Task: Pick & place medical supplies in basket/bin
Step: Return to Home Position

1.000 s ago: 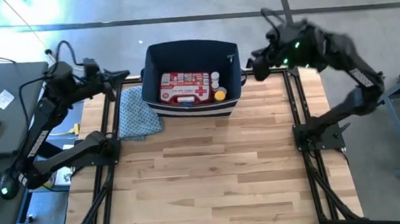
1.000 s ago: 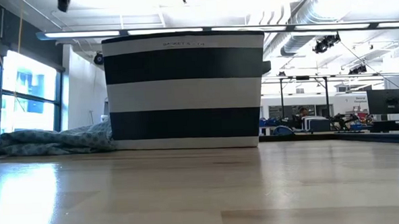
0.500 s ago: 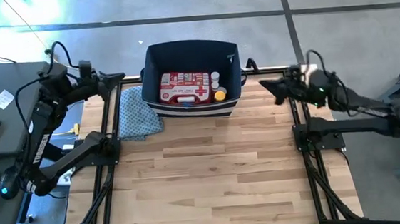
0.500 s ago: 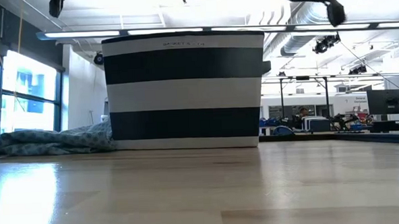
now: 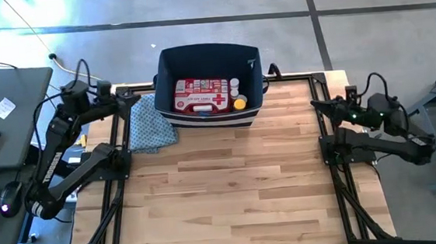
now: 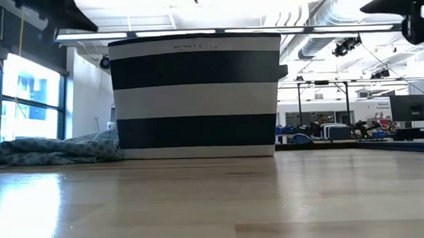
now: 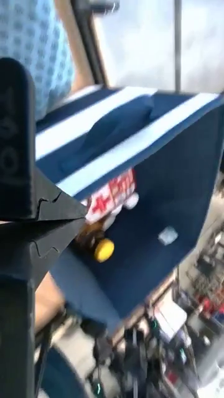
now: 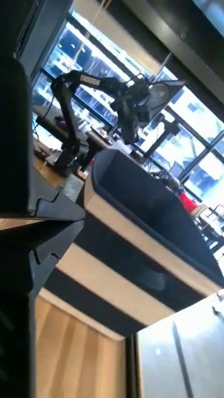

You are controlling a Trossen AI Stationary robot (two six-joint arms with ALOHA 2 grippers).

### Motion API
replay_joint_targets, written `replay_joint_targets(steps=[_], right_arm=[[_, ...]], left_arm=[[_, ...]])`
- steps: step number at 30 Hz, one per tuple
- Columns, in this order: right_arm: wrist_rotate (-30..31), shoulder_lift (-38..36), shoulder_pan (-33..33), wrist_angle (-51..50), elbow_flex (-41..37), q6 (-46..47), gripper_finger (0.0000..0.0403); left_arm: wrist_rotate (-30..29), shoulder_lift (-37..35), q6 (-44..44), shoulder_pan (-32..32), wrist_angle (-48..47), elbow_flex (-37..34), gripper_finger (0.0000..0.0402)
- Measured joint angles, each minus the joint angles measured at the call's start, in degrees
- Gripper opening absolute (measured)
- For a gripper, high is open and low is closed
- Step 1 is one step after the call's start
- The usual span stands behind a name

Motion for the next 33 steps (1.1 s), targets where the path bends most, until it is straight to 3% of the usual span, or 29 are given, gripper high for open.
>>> replay_joint_targets(steps=[4,8,12,18,23,28,33], right_arm=[[0.1,-2.7,0.0,-1.0,0.0,-0.1,0.0000],[1.4,-2.9,0.0,-3.1,0.1,-0.5,0.0000],[1.5,-2.9,0.0,-5.4,0.0,-0.5,0.0000],[2.8,-2.9,0.0,-5.5,0.0,-0.3,0.0000],[3.2,-2.9,0.0,-5.5,0.0,0.1,0.0000],[3.3,-2.9,0.0,-4.6,0.0,0.8,0.0000],[3.3,-2.5,0.0,-4.7,0.0,0.0,0.0000]], left_arm=[[-6.6,-0.7,3.2,0.0,0.0,2.1,0.0022],[-7.8,-0.3,6.7,0.9,-6.3,4.0,0.0027],[-7.6,-0.4,11.0,6.2,-11.1,5.9,0.0024],[-0.2,2.8,14.8,17.1,-11.4,6.2,0.0022],[14.8,8.2,10.3,22.0,-3.4,4.2,0.0023],[13.8,9.4,3.6,15.4,3.1,4.2,0.0022],[0.5,9.1,-1.7,-0.4,6.9,4.2,0.0022]])
